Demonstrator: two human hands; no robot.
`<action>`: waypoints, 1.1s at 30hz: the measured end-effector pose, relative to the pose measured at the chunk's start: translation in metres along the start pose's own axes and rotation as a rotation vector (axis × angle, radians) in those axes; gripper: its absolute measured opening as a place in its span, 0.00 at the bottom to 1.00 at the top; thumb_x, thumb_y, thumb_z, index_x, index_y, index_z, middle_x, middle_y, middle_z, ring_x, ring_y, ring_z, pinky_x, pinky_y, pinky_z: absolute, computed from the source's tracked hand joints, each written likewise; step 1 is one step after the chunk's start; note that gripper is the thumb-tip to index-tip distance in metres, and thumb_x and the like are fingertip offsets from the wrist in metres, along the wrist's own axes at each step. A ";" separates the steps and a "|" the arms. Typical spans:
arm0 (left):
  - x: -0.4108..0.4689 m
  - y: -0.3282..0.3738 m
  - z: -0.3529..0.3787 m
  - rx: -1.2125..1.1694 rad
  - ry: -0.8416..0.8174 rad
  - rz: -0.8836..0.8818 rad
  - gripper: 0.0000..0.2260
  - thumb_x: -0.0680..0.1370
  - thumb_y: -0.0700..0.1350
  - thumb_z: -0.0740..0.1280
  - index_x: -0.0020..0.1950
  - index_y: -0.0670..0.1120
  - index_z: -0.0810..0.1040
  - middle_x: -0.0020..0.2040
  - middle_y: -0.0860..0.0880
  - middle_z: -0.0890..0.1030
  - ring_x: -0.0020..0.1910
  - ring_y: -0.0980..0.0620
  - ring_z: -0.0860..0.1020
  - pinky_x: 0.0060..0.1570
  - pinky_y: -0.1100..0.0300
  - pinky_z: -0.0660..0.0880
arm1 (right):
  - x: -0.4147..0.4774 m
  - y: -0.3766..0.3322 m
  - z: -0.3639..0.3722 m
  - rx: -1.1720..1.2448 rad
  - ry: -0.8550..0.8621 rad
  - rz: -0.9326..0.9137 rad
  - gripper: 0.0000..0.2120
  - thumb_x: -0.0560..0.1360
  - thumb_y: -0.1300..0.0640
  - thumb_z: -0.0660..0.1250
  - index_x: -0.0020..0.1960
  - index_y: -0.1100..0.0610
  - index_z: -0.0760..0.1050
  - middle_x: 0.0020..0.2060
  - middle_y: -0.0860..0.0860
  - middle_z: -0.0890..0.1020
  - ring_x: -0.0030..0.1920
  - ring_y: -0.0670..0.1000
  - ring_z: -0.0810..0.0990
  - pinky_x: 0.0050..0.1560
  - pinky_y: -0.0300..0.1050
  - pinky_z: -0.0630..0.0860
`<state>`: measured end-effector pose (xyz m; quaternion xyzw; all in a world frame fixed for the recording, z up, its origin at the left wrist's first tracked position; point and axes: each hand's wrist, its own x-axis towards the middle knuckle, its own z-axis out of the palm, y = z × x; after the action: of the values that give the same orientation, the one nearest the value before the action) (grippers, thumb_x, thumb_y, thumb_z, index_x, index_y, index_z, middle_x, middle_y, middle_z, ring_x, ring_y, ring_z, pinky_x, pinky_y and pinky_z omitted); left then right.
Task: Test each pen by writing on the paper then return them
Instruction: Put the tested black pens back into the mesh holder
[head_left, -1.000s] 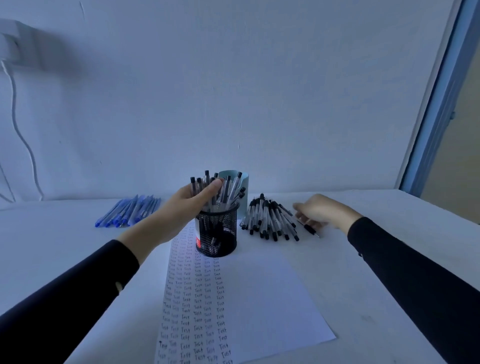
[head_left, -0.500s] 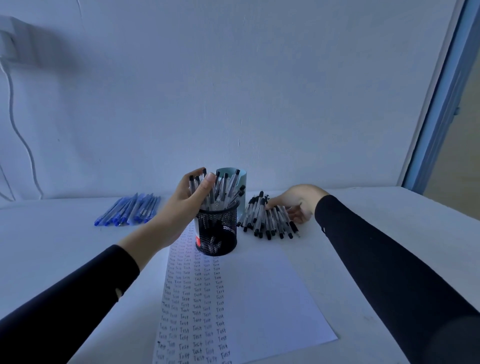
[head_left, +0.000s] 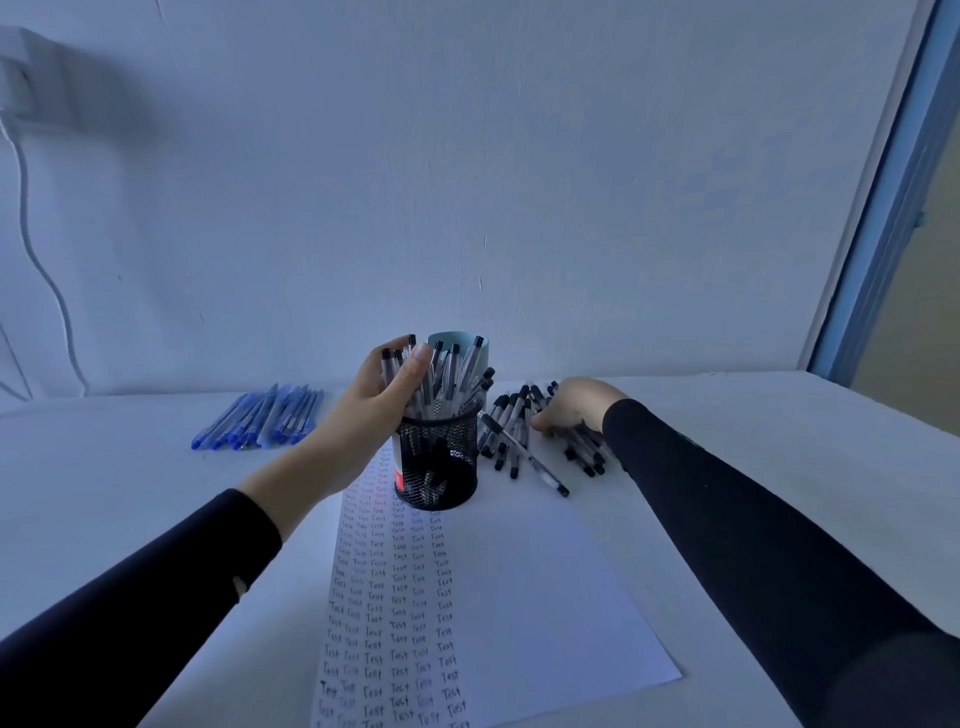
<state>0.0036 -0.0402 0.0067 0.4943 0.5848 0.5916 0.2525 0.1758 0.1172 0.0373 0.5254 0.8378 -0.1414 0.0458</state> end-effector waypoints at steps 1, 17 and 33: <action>-0.001 0.001 0.000 -0.008 -0.001 0.007 0.38 0.66 0.74 0.66 0.70 0.55 0.68 0.59 0.39 0.79 0.60 0.43 0.77 0.65 0.46 0.71 | 0.003 0.005 0.000 0.029 0.021 0.010 0.14 0.80 0.52 0.61 0.59 0.61 0.73 0.48 0.56 0.78 0.37 0.52 0.74 0.43 0.43 0.70; -0.039 0.056 0.056 0.992 -0.059 1.217 0.20 0.78 0.45 0.71 0.67 0.42 0.74 0.70 0.45 0.72 0.71 0.47 0.68 0.70 0.51 0.66 | -0.041 0.065 -0.008 1.403 -0.468 -0.179 0.06 0.79 0.59 0.61 0.43 0.56 0.68 0.34 0.50 0.74 0.27 0.45 0.69 0.26 0.37 0.70; -0.008 0.055 0.095 1.048 -0.431 1.128 0.29 0.78 0.51 0.64 0.76 0.41 0.63 0.78 0.44 0.60 0.77 0.47 0.59 0.75 0.53 0.59 | -0.090 0.045 0.009 1.516 -0.304 -0.291 0.12 0.83 0.59 0.54 0.43 0.55 0.71 0.44 0.57 0.86 0.46 0.49 0.85 0.44 0.39 0.79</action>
<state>0.1060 -0.0156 0.0399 0.8734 0.3868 0.1698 -0.2424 0.2555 0.0549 0.0402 0.2731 0.5576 -0.7494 -0.2300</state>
